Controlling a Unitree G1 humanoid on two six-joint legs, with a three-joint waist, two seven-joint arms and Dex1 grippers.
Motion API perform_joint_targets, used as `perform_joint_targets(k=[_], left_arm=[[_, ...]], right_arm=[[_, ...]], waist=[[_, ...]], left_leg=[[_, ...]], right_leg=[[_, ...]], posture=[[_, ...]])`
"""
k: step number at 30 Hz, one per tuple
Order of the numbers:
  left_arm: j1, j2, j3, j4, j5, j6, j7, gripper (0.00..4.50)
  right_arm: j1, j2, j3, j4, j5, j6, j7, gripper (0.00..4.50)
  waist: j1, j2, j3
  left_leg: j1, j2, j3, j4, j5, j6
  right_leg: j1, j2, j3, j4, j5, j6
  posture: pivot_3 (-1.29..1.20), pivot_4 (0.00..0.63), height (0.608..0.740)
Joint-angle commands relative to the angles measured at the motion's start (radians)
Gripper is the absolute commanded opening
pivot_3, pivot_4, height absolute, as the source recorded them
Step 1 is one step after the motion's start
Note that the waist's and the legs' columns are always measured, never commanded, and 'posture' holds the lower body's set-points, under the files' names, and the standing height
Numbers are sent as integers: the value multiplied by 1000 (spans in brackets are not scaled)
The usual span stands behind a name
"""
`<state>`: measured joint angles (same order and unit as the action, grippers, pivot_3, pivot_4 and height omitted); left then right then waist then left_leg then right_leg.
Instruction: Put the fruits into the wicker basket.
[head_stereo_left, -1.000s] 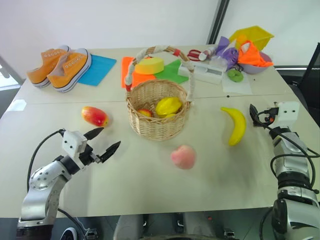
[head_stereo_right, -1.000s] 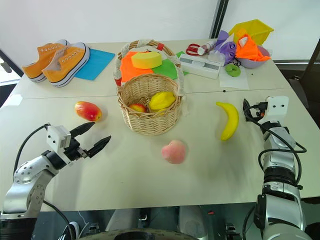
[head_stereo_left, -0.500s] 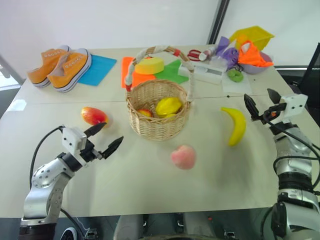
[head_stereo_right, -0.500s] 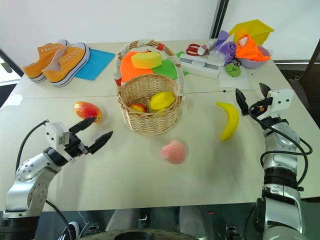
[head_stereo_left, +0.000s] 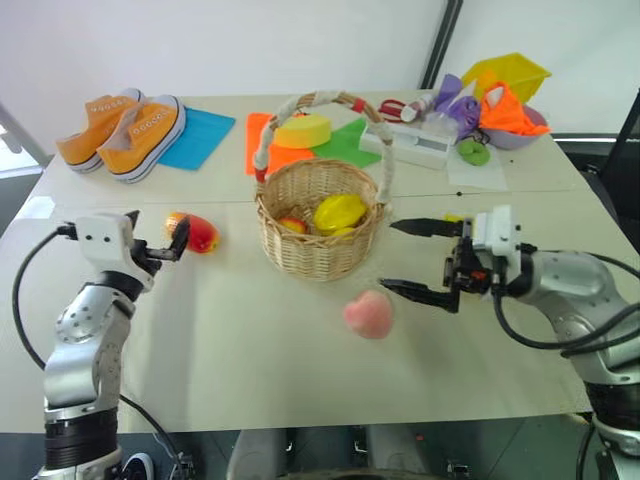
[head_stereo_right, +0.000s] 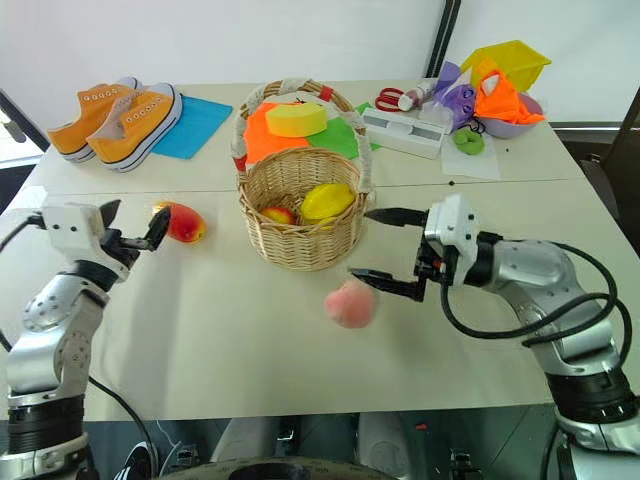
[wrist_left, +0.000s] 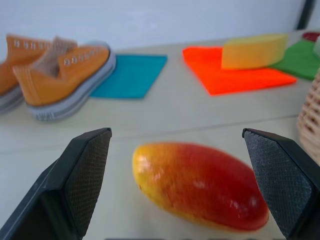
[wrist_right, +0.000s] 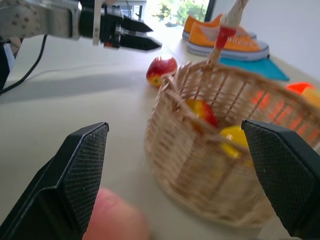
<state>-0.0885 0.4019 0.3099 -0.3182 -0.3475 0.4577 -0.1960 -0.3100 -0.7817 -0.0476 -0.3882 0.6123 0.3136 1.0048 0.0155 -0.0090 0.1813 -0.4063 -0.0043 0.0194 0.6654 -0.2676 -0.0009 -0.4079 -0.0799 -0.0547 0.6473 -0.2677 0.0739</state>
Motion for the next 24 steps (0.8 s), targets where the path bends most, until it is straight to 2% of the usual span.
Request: perform_joint_targets(k=[1,7,11,18,24], left_arm=[[-9,-29,-11,-125,2,114,89,4500],[-29,-115,-14,-230,-13,271,210,4500],[-62,-155,-21,-232,30,296,282,4500],[-119,-260,-31,-178,20,300,328,4500],[-144,-259,-51,-137,85,283,365,4500]], right_arm=[[-28,-6,10,-44,-7,14,8,4445],[-64,16,38,-23,-54,2,5,4445],[-71,32,46,-22,-75,-6,5,4445],[-80,46,56,-21,-96,-9,3,4445],[-68,58,53,-28,-97,-3,-8,4445]], waist=[[0,0,0],[-3,-1,0],[-1,-1,0],[-2,-2,1],[-2,-2,1]], left_leg=[[0,0,0,0,0,0],[0,0,0,0,0,0],[0,0,0,0,0,0],[0,-1,0,0,0,0],[0,-1,1,0,0,0]], right_leg=[[0,0,0,0,0,0],[0,0,0,0,0,0],[0,0,0,0,0,0],[0,0,0,0,0,0],[0,1,0,0,0,0]], posture=[[0,150,740],[0,150,740],[0,150,740],[0,150,740],[0,150,740]])
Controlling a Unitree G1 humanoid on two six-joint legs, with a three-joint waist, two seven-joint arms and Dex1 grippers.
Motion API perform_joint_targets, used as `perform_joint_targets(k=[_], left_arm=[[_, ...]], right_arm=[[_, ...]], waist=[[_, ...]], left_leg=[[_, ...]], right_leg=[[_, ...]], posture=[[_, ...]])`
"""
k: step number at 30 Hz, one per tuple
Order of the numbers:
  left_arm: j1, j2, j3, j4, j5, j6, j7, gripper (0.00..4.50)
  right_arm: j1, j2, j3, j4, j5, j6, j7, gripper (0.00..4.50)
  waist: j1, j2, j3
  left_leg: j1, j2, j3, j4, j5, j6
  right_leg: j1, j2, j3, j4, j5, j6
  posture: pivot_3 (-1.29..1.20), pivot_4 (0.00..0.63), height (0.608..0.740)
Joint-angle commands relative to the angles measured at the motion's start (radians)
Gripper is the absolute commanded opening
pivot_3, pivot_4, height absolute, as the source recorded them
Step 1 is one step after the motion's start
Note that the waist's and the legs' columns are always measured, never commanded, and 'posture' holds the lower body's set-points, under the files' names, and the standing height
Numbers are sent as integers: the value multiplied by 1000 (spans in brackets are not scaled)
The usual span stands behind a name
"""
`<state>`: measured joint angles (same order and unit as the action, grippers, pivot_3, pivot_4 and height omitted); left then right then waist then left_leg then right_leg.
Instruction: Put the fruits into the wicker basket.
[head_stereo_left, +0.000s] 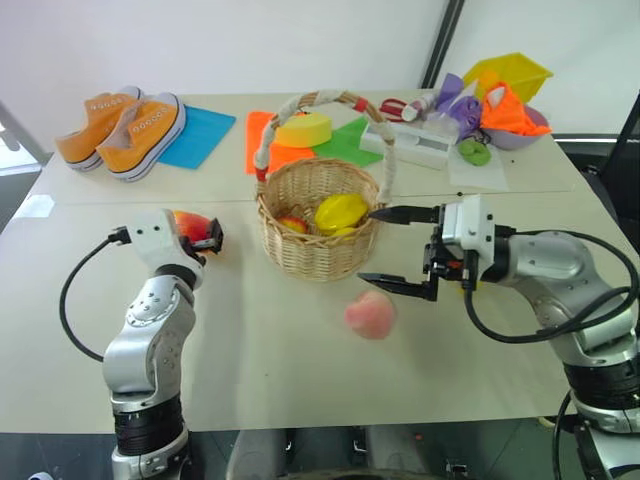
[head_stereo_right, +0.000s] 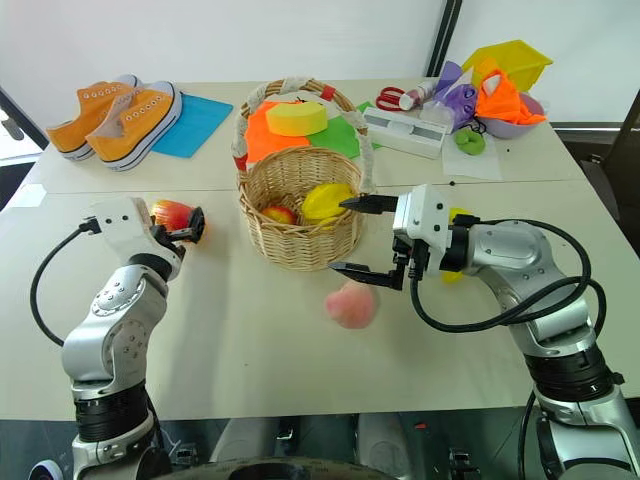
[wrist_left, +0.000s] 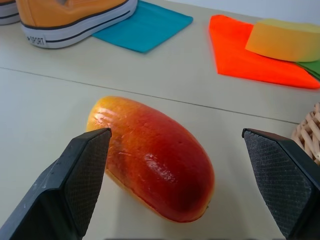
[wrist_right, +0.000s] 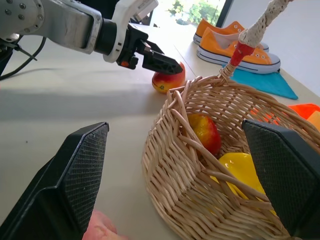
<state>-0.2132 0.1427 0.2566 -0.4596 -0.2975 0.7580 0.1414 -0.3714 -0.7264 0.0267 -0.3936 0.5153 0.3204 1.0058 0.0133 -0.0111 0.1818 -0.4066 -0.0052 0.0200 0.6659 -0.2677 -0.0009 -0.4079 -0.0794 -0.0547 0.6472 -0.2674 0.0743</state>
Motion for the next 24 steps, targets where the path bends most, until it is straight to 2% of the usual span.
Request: perform_joint_targets(k=[1,8,15,20,21,22,24], left_arm=[[-24,2,-4,15,45,-15,30,4500],[-51,1,-23,74,96,-18,36,4500],[-80,-41,-9,141,78,-6,37,4500],[-82,-20,-16,150,112,-1,40,4500],[-83,-18,-15,152,114,1,40,3952],[-85,-16,-16,155,119,-1,40,3681],[-89,-10,-18,162,121,-15,30,2776]], right_arm=[[-5,4,-21,-21,-2,-10,-9,4445],[-9,9,-25,-18,1,-6,-19,4445],[-18,12,-19,-13,-7,-8,-30,4445],[-22,12,-25,-8,-9,-9,-32,4445],[-23,13,-25,-6,-12,-13,-33,4500],[-23,14,-25,-5,-15,-15,-33,4500],[-24,16,-26,-4,-14,-14,-34,4500]], waist=[[1,0,0],[0,0,0],[1,0,0],[0,0,0],[0,0,0],[0,0,0],[1,0,0]], left_leg=[[0,0,0,0,0,0],[0,0,0,0,0,0],[0,0,0,0,0,0],[0,0,0,0,0,0],[0,0,0,0,0,0],[0,0,0,0,0,0],[0,0,0,0,0,0]], right_leg=[[0,0,0,0,0,0],[0,0,0,0,0,0],[0,0,0,0,0,0],[0,0,0,0,0,0],[0,0,0,0,0,0],[0,0,0,0,0,0],[0,0,0,0,0,0]], posture=[[0,150,740],[0,150,740],[0,150,740],[0,150,740],[0,150,740],[0,150,740],[0,150,740]])
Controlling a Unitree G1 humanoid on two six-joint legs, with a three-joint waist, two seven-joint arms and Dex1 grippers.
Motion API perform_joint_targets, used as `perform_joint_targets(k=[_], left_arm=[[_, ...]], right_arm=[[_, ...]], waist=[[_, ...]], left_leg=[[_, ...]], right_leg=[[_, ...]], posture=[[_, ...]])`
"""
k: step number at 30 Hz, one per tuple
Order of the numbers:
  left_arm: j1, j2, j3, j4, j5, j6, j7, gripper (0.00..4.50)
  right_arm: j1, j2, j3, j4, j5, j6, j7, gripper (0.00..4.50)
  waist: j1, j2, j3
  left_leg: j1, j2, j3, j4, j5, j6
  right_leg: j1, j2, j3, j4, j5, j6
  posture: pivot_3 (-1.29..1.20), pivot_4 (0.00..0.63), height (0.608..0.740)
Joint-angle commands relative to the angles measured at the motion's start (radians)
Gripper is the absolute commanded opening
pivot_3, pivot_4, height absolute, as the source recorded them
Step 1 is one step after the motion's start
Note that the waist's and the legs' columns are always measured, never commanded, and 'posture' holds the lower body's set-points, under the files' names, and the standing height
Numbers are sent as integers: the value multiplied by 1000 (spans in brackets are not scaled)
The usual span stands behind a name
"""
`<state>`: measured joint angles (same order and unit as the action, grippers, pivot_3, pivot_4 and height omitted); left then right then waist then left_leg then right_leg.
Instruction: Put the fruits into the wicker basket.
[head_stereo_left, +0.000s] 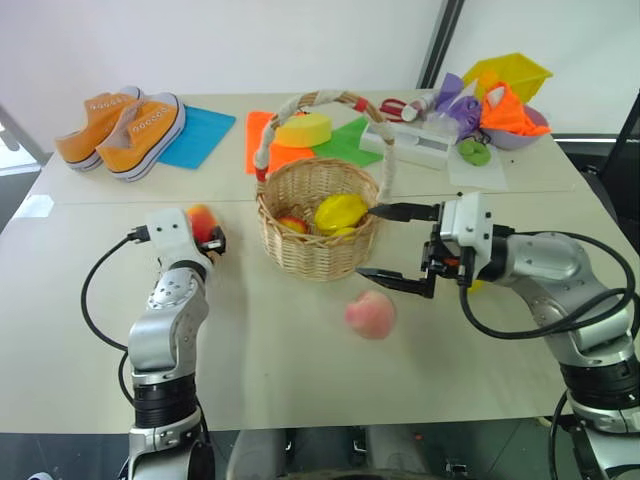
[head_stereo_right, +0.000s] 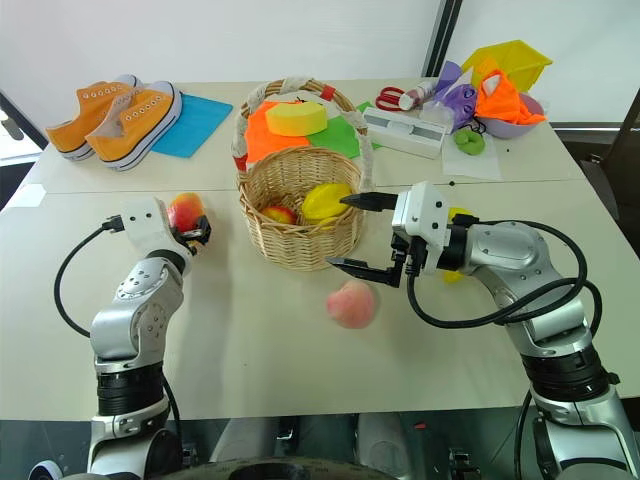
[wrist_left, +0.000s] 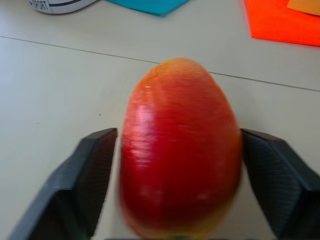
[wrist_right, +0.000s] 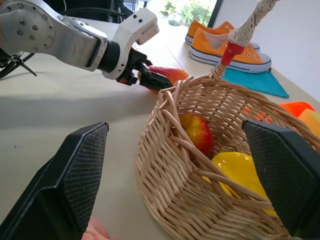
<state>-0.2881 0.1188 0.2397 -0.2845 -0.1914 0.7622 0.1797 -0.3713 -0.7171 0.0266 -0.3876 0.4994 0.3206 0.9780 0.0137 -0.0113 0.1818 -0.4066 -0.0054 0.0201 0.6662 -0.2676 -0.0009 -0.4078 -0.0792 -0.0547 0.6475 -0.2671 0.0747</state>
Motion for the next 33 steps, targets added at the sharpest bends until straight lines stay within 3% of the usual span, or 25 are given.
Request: perform_joint_targets(k=[1,6,9,15,19,22,24,27,31,33], left_arm=[[-16,25,-10,-14,25,-29,-18,2543],[-8,56,-1,-42,2,-110,-84,2543],[23,108,11,-117,-130,-174,-294,2543],[202,445,170,-150,-396,-152,-792,2543],[315,568,313,-144,-630,-135,-1081,2543],[252,493,236,-225,-723,-120,-985,2543],[169,404,137,-255,-711,-113,-869,2543],[64,289,-1,-277,-620,-142,-735,2543],[-59,239,-164,-173,-445,-122,-596,2543],[-93,216,-191,-151,-434,-116,-569,2543]], right_arm=[[-25,7,-26,-8,-1,-15,-6,4500],[-23,11,-34,-5,0,-16,-12,4500],[-19,12,-50,-5,18,-6,-17,4500],[-13,14,-60,5,37,2,-6,4500],[-20,13,-65,27,26,-11,-1,4500],[-21,11,-67,40,18,-18,2,4500],[-12,9,-67,36,16,-19,3,4500],[-1,6,-69,31,11,-19,2,4500],[8,4,-81,27,7,-20,-12,4500],[15,6,-82,20,7,-19,-17,4500]], waist=[[0,0,0],[0,0,0],[-1,0,0],[-18,1,0],[-21,1,0],[-3,1,0],[7,1,0],[14,0,0],[5,0,0],[-4,0,0]], left_leg=[[0,0,0,0,0,0],[0,0,0,0,0,0],[0,0,0,0,0,0],[1,1,0,-1,0,-1],[0,1,0,-1,0,-1],[0,0,0,-1,0,-1],[0,0,0,0,0,0],[0,-2,0,0,-1,1],[-1,-1,1,0,-1,2],[0,-1,1,0,-1,2]], right_leg=[[0,0,0,0,0,0],[0,0,0,0,0,0],[0,0,0,0,0,0],[-1,0,1,0,0,-1],[-1,-2,1,-1,-2,-4],[0,-4,1,-2,-2,-5],[1,-5,1,-3,-2,-5],[1,-5,1,-3,0,-1],[0,-2,1,-2,1,2],[0,-2,1,-2,1,2]], posture=[[0,150,740],[0,150,740],[0,150,740],[0,150,740],[0,150,740],[0,150,740],[0,150,740],[0,150,740],[0,150,740],[0,150,740]])
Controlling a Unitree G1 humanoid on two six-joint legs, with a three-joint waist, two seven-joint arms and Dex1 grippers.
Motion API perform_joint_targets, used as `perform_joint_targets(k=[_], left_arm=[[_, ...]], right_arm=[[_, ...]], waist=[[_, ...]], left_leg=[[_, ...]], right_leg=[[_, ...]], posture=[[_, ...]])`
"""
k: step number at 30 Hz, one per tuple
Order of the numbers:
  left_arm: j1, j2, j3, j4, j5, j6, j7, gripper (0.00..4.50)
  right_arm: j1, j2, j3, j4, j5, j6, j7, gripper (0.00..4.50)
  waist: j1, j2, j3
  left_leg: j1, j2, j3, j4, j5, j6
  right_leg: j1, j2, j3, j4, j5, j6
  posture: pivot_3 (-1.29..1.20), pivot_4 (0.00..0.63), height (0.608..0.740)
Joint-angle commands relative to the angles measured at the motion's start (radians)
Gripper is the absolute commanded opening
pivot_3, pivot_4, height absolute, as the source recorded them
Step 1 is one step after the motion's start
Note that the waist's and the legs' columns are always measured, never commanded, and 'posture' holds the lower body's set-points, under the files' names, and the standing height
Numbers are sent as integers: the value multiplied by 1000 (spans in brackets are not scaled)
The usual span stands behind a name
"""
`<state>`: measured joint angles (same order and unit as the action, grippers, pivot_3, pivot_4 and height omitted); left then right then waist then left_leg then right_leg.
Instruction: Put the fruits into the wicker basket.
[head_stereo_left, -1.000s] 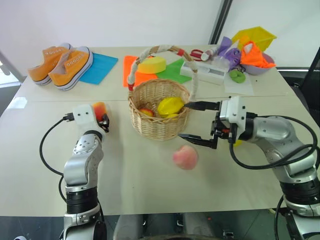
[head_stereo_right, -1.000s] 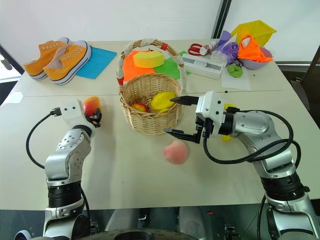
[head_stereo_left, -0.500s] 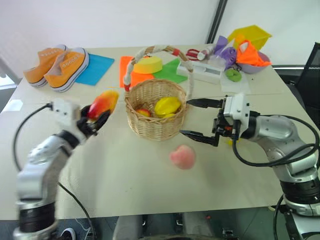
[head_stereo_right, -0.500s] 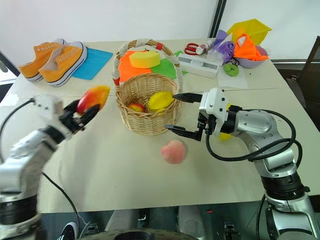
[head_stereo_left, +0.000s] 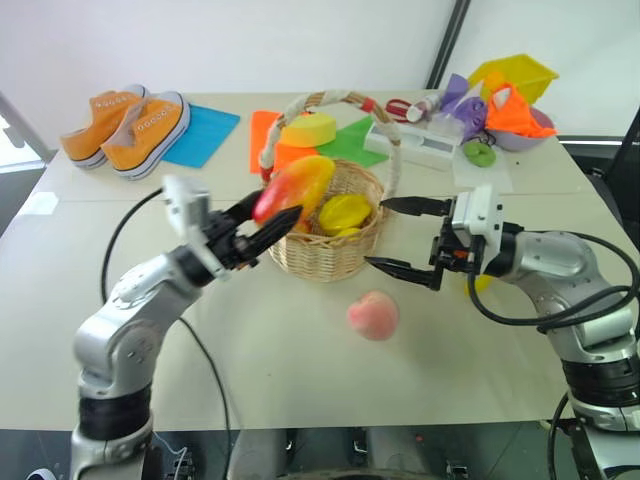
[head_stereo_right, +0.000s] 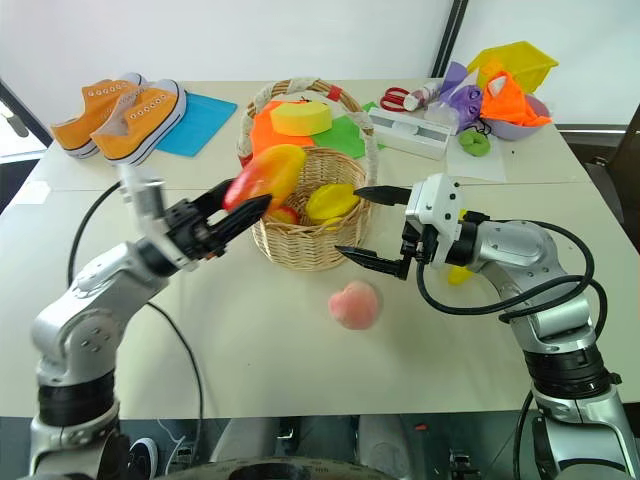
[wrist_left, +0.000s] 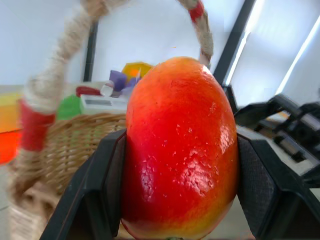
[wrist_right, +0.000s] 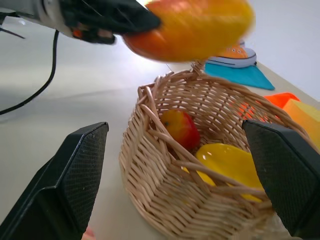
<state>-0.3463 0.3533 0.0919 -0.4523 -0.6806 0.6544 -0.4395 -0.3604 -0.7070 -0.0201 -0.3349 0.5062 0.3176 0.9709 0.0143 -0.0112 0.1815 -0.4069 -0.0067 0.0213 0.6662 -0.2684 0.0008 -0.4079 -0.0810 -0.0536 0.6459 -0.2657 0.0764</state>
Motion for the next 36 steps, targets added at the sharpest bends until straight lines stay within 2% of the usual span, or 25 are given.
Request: perform_joint_targets(k=[1,2,4,6,8,9,15,17,19,21,23,25,30,36], left_arm=[[-46,-15,-67,20,77,-6,49,2543],[-54,-10,-86,24,97,-5,48,2543],[-62,-57,-55,37,40,21,78,2543],[-61,-84,-39,46,12,25,81,3564],[-56,-77,-45,40,35,16,79,4396],[-55,-73,-44,34,43,8,78,4467],[-7,-23,-1,-63,-20,-44,-29,4467],[13,9,44,-85,-90,-24,-67,4467],[114,137,129,-127,-172,-17,-244,4467],[243,265,190,-153,-177,-59,-428,4467],[355,336,240,-142,-166,-110,-536,4467],[451,380,267,-124,-81,-227,-632,4467],[577,355,321,-95,-11,-420,-724,4467],[655,290,288,-88,69,-555,-711,4467]], right_arm=[[9,-3,-35,-38,0,-15,-14,4500],[12,-2,-35,-42,0,-14,-16,4500],[18,0,-36,-48,0,-13,-23,4500],[25,-2,-40,-52,1,-14,-27,4500],[31,-3,-44,-57,6,-10,-31,4500],[37,-5,-44,-60,8,-10,-29,4500],[71,-30,-59,-86,73,61,2,4500],[93,-56,-63,-115,125,113,30,4500],[126,-98,-45,-147,159,174,67,4500],[137,-109,-18,-147,137,176,79,4500],[145,-115,26,-136,77,148,90,4500],[159,-111,61,-128,41,125,108,4500],[156,-82,137,-59,-95,-1,112,4500],[158,-60,189,8,-163,-70,136,4500]], waist=[[-6,-1,0],[-6,-1,0],[-4,-1,0],[-2,-1,0],[-2,-1,1],[-1,-1,1],[-3,-1,1],[-2,-1,1],[-6,-1,0],[-19,0,0],[-23,0,1],[-20,0,1],[-1,0,0],[-2,0,0]], left_leg=[[0,0,0,0,0,0],[0,0,0,0,0,0],[0,0,0,0,0,0],[0,1,0,0,0,0],[0,1,0,1,0,0],[0,1,0,1,0,0],[0,1,0,1,0,0],[0,1,0,1,0,0],[0,1,0,1,0,0],[0,2,1,0,0,0],[1,2,1,-1,0,0],[1,2,1,-1,0,0],[0,2,1,0,0,0],[-1,2,1,-1,-1,0]], right_leg=[[0,0,0,0,0,0],[0,1,0,0,0,0],[0,1,0,0,0,0],[0,1,0,0,0,0],[0,1,0,0,0,0],[0,1,0,0,0,0],[0,1,0,0,0,0],[0,1,0,0,0,0],[0,1,0,0,0,0],[0,1,1,0,0,0],[0,1,1,0,-1,-2],[0,1,1,0,-3,-5],[0,-1,1,-5,-4,-7],[0,-2,1,-7,-4,-7]], posture=[[0,150,740],[0,150,740],[0,150,740],[0,150,740],[0,150,740],[0,150,740],[0,150,740],[0,150,740],[0,150,740],[0,150,740],[0,150,740],[0,150,740],[0,150,740],[0,150,740]])
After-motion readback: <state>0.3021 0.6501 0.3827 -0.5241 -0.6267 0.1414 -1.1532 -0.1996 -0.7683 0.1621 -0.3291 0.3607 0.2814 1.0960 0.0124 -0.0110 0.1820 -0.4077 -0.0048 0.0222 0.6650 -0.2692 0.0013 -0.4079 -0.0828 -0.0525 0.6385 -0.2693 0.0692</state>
